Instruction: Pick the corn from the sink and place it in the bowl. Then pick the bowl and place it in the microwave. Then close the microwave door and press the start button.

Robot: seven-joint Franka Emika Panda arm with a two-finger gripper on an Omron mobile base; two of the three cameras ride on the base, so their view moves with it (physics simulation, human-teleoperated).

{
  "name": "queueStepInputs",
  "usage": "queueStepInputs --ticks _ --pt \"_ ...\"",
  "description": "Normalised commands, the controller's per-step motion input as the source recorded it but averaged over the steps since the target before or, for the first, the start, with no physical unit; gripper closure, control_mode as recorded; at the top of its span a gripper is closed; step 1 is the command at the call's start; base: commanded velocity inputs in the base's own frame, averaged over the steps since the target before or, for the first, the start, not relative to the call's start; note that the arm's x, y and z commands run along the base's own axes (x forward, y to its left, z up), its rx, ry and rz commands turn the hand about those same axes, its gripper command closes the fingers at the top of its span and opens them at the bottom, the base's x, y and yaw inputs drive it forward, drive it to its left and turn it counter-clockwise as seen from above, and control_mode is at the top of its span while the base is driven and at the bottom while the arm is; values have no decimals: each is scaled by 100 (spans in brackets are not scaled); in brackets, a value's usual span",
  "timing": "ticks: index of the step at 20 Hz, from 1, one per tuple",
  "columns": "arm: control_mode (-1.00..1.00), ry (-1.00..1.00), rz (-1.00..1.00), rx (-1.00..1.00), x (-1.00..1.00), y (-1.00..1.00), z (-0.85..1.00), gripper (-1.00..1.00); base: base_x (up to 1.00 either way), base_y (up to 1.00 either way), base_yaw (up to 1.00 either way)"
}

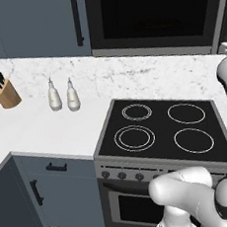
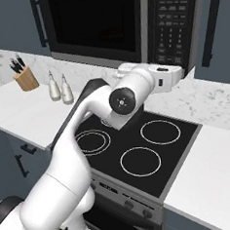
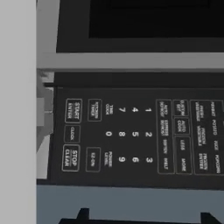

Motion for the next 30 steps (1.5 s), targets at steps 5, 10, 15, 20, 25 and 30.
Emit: queueStepInputs --ticks 5,10,15,20,25,30 --pt "-100 0 0 0 34 -8 0 100 0 0 0" --pt "-100 0 0 0 29 0 0 100 0 0 0" --pt "-100 0 0 0 15 -5 -9 100 0 0 0" --pt "-100 0 0 0 14 0 -8 100 0 0 0" --pt "-100 0 0 0 19 -2 0 100 0 0 0" --pt "-100 0 0 0 16 -13 0 100 0 0 0"
